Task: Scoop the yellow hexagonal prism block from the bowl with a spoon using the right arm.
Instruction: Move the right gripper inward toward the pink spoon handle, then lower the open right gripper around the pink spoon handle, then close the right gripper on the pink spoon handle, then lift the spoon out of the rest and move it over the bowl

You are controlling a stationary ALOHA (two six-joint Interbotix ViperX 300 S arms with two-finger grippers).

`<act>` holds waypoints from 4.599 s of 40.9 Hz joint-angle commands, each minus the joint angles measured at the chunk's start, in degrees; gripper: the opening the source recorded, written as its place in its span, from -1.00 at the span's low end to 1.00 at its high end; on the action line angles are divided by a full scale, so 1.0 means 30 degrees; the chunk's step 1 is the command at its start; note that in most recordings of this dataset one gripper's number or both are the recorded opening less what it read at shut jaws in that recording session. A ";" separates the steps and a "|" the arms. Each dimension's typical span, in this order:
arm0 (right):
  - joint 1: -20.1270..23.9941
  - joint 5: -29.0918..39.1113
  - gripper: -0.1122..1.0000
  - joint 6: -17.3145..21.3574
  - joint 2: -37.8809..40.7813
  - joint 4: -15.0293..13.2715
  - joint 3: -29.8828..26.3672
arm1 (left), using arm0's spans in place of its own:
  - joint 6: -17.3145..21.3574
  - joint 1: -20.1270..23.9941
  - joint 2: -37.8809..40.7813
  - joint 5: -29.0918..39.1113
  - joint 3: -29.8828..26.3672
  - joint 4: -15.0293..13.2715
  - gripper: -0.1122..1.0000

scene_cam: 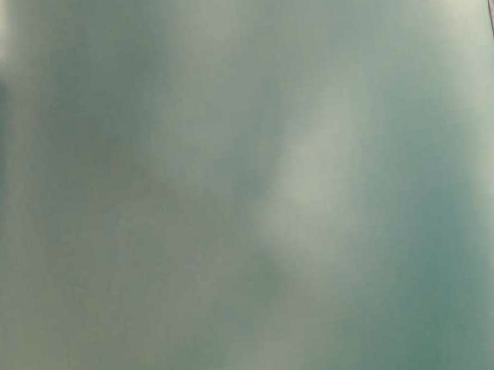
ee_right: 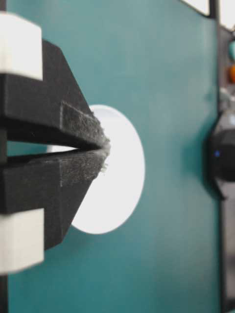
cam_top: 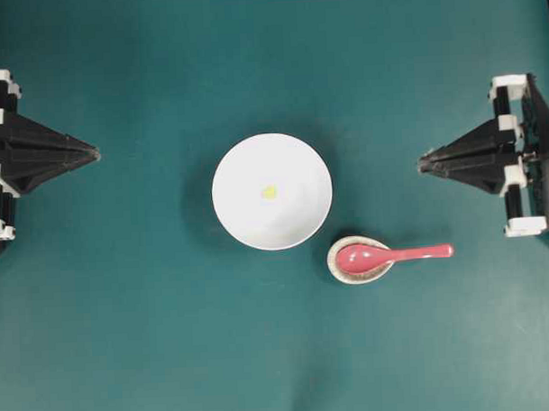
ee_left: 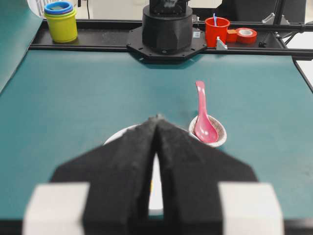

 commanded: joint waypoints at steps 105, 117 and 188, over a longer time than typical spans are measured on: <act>0.7910 -1.3301 0.07 0.1611 1.4883 0.6914 0.3281 | -0.0088 0.0029 0.0234 -0.0059 -0.0381 0.0059 -0.81; 0.7910 -1.3389 0.07 0.1611 1.4883 0.6914 0.3252 | -0.0059 0.0029 0.0264 -0.0088 -0.0381 0.0059 -0.81; -0.0615 0.6563 -0.41 -0.0645 0.6328 0.6914 -0.4922 | -0.0088 0.0029 0.0264 0.1055 -0.0381 0.0029 -0.81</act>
